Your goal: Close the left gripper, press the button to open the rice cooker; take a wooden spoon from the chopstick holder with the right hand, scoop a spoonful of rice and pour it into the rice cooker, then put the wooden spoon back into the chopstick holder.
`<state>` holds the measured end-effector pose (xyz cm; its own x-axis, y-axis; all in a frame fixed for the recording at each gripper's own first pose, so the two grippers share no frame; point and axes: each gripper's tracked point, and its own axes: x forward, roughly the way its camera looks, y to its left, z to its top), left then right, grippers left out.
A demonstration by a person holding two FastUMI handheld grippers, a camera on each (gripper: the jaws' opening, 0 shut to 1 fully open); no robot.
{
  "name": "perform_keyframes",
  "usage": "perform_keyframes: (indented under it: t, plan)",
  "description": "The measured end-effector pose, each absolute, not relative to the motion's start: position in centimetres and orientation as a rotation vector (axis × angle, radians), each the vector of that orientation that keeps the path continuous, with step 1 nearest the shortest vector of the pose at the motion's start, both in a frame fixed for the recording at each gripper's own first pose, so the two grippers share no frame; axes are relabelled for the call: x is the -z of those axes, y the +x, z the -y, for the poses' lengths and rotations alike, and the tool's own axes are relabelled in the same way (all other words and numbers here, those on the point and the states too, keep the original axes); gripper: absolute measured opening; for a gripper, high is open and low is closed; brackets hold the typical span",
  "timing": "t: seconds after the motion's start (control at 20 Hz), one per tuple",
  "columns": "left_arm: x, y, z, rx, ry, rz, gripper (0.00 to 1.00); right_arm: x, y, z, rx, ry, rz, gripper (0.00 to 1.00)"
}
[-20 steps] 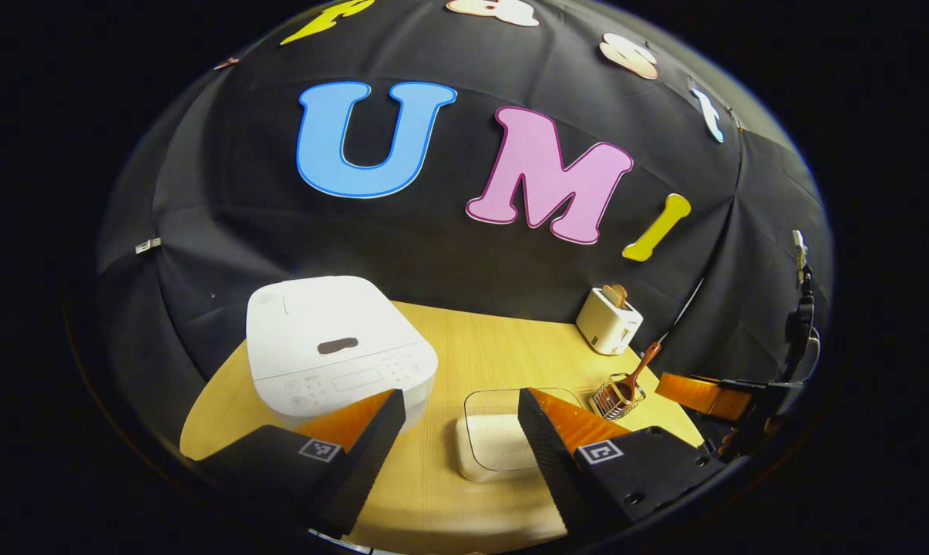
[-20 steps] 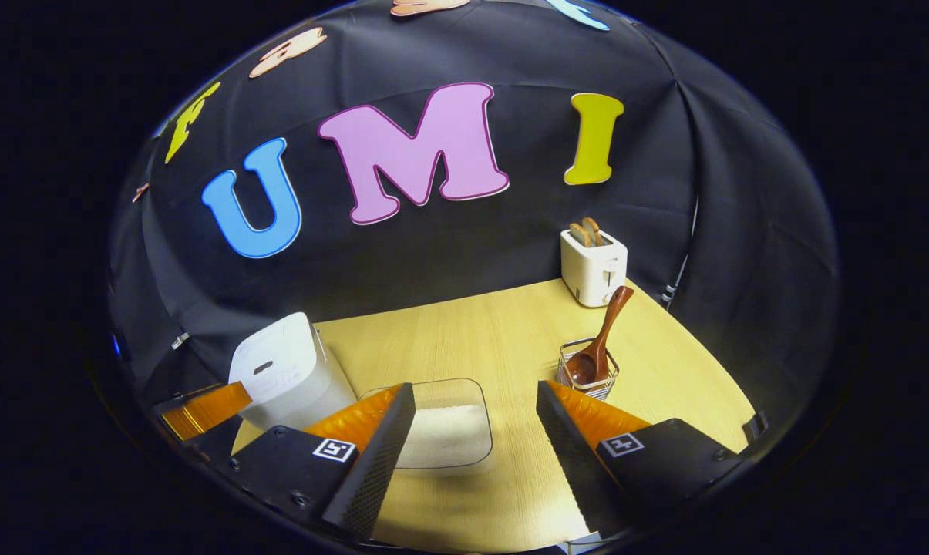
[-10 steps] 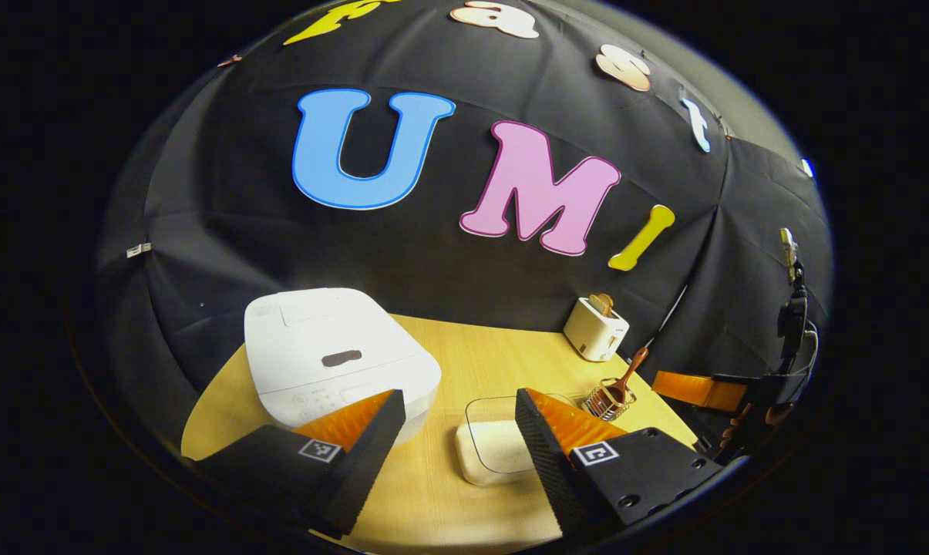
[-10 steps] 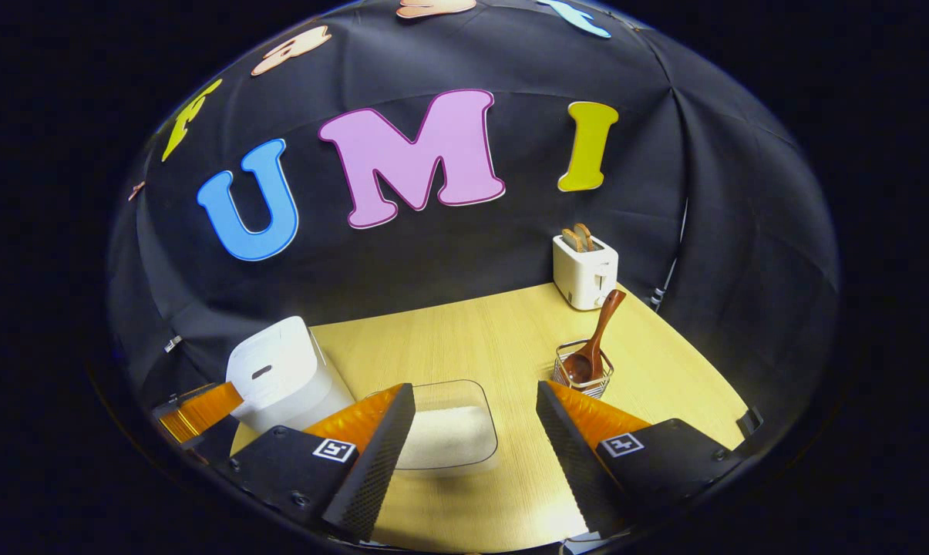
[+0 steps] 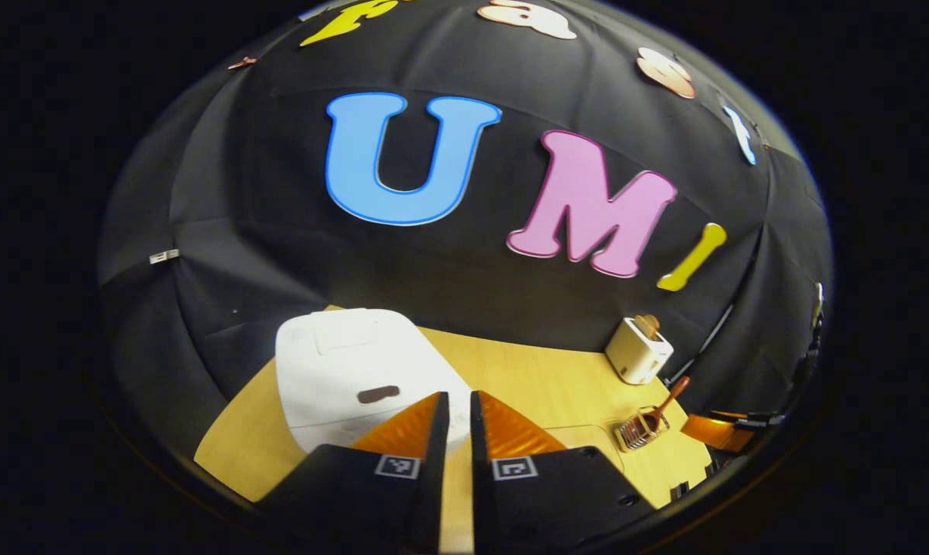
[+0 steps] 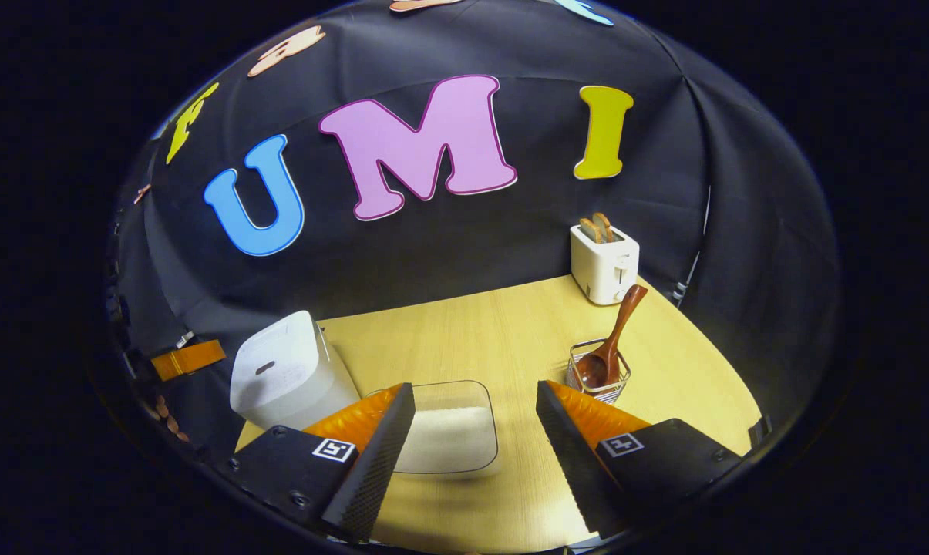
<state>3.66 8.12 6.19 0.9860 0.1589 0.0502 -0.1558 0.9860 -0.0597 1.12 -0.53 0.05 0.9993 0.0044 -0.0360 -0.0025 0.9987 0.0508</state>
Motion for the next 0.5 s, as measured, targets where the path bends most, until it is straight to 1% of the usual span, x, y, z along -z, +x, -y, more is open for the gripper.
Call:
perform_keyframes:
  t: [0.05, 0.1, 0.2, 0.25, 0.3, 0.4, 0.5]
  plan:
    - [-6.3, 4.2, -9.2, -0.184, -0.076, 0.047, 0.08, 0.0, 1.2, 0.8, -0.008, 0.055, -0.041, 0.99]
    - [-6.3, 4.6, -9.8, -0.186, -0.100, 0.031, 0.06, 0.2, 1.3, 1.0, -0.011, 0.057, -0.044, 0.99]
    - [-5.9, 6.1, -11.8, -0.228, -0.133, -0.013, 0.05, 0.5, 1.5, 1.5, -0.012, 0.060, -0.052, 0.99]
    - [-5.6, 6.8, -12.7, -0.235, -0.143, -0.035, 0.02, 0.6, 1.5, 1.8, -0.012, 0.064, -0.057, 0.99]
    - [-5.3, 7.7, -13.1, -0.233, -0.153, -0.062, 0.05, 0.8, 1.6, 2.1, -0.012, 0.069, -0.064, 0.99]
    - [-4.3, 9.8, -13.8, -0.221, -0.165, -0.112, 0.05, 1.4, 1.7, 2.6, -0.008, 0.078, -0.083, 0.99]
    - [-4.0, 11.3, -14.3, -0.224, -0.168, -0.131, 0.05, 2.0, 1.9, 3.1, -0.005, 0.085, -0.104, 0.99]
